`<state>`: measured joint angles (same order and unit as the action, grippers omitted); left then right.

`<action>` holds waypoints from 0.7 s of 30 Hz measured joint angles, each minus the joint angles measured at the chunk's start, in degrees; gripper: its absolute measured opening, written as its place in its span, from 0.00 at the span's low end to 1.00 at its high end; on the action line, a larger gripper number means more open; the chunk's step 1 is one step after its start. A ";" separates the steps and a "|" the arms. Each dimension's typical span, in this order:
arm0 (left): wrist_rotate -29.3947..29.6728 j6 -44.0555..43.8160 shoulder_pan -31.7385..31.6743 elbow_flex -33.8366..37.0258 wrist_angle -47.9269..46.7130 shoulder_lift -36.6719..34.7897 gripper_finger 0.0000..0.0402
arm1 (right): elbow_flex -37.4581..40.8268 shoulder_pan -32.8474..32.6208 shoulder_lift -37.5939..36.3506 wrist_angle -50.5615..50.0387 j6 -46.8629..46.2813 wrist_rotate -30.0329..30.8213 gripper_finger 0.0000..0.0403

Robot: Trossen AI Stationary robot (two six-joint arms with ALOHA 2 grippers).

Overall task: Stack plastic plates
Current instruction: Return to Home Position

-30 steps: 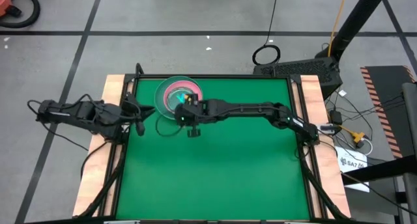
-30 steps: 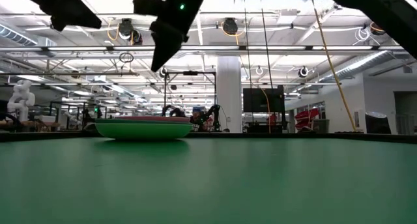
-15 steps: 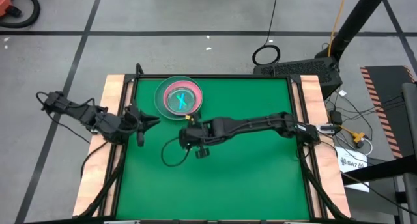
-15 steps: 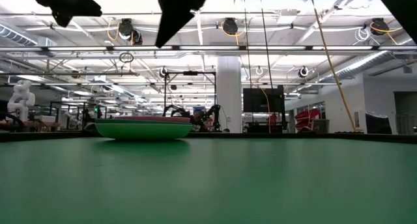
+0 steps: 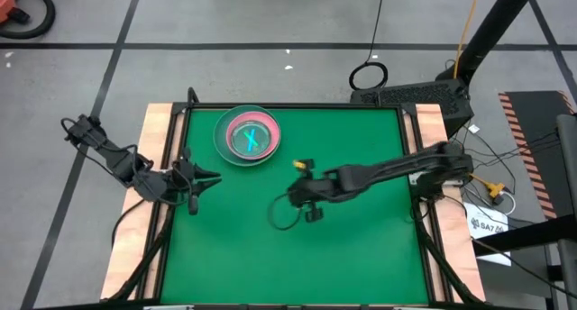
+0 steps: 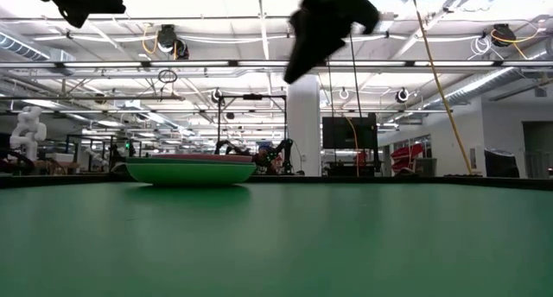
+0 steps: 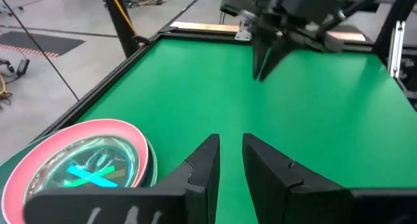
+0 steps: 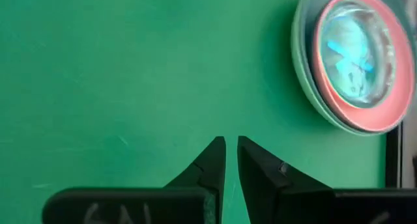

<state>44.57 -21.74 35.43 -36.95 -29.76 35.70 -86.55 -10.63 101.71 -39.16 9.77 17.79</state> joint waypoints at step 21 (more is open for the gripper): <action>-4.67 27.32 -10.19 1.00 14.40 4.22 0.18 | 62.02 2.86 -57.64 46.70 -0.52 0.35 0.08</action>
<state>39.90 5.59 25.23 -35.95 -15.36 39.93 -24.54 -7.77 44.06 7.54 9.26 18.14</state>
